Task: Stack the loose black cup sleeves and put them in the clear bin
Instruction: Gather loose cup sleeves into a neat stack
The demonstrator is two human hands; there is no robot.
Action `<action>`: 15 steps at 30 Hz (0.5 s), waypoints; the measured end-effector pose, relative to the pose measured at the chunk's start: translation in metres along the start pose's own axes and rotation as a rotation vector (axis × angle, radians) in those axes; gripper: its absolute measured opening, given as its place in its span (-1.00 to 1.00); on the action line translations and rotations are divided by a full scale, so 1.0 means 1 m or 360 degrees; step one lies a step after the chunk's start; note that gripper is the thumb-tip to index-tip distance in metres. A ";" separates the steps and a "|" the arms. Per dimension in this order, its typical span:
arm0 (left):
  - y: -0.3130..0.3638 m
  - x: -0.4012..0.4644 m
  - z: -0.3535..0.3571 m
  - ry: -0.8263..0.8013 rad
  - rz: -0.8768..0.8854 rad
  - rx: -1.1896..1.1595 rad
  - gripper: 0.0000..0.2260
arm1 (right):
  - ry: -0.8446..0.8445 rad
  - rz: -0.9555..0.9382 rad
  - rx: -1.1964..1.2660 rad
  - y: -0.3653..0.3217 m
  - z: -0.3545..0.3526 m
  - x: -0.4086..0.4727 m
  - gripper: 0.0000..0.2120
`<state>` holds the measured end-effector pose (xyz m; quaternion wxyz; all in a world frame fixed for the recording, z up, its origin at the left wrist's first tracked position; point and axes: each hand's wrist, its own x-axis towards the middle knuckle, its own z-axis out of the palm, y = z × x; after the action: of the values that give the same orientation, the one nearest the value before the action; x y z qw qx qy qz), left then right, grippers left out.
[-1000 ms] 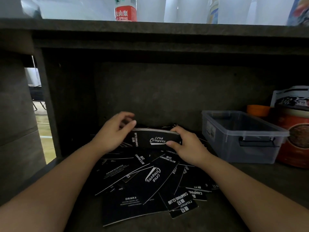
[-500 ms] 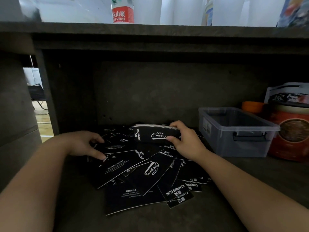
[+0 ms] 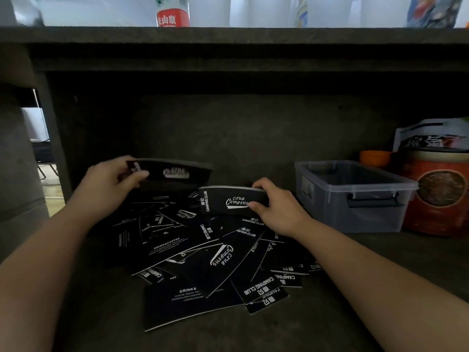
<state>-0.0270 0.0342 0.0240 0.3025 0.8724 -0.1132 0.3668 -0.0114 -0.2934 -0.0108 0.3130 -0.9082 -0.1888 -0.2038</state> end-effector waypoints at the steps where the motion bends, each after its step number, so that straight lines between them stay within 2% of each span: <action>1: 0.006 0.000 0.005 0.0080 -0.0033 -0.0194 -0.91 | 0.0003 0.0014 0.0001 0.000 0.001 0.001 -0.74; 3: 0.017 0.000 0.018 0.0061 -0.0117 -0.0563 -0.86 | -0.0001 0.0033 0.0034 0.000 0.001 0.001 -0.75; 5: 0.023 -0.004 0.031 -0.0112 -0.0146 -0.0644 -0.84 | -0.0020 0.0049 0.0102 0.000 0.002 0.001 -0.82; 7: 0.023 -0.008 0.042 -0.0267 -0.0132 -0.0458 -0.83 | -0.0013 0.0086 0.0250 -0.001 0.003 0.001 -0.82; 10: 0.025 -0.009 0.053 -0.0350 -0.0039 -0.0068 -0.70 | -0.0025 0.0121 0.0340 -0.001 0.002 0.001 -0.75; 13: 0.029 -0.010 0.060 -0.0446 0.0044 0.0109 -0.63 | -0.0029 0.0061 0.0208 -0.002 0.004 0.000 -0.71; 15: 0.031 -0.011 0.064 -0.0487 0.0087 0.0165 -0.67 | 0.0025 0.0019 0.0119 -0.002 0.005 0.001 -0.72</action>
<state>-0.0117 -0.0296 -0.0052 0.2262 0.9291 -0.1626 0.2430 -0.0103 -0.2886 -0.0137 0.3493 -0.8954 -0.1884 -0.2018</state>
